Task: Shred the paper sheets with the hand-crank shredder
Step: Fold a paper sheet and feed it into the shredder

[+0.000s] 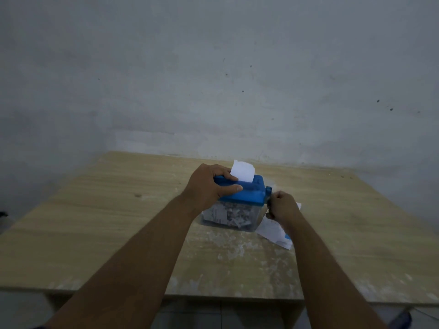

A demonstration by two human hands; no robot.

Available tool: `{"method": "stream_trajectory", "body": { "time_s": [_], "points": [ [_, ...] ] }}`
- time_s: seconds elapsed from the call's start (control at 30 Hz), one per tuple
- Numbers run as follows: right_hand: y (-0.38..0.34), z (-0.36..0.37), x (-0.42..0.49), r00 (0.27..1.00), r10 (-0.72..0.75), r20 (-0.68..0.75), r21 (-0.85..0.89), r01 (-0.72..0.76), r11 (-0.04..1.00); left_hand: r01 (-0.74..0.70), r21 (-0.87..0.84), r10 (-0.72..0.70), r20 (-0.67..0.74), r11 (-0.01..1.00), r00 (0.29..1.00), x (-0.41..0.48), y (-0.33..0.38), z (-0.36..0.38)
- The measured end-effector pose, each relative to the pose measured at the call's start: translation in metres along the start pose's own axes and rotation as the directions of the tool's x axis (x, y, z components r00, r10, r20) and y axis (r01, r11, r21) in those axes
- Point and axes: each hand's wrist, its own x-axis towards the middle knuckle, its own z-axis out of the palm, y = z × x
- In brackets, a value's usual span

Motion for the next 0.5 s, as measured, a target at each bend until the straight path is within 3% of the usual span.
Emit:
{"method": "stream_trajectory", "body": {
  "time_s": [0.1, 0.33, 0.5],
  "points": [
    [0.016, 0.003, -0.026, 0.999, -0.014, -0.032, 0.015, 0.015, 1.0, -0.003, 0.0, 0.003, -0.001, 1.0, 1.0, 0.0, 0.0, 0.001],
    [0.012, -0.015, -0.085, 0.979, -0.186, -0.082, 0.206, 0.2, 0.958, 0.013, 0.019, -0.013, 0.0, 1.0, 1.0, 0.0, 0.002, 0.0],
    [-0.011, -0.027, -0.098, 0.946, -0.318, -0.068, 0.16, 0.325, 0.932, 0.023, 0.075, -0.025, 0.037, 0.997, 0.999, 0.004, 0.004, -0.004]
  ]
}}
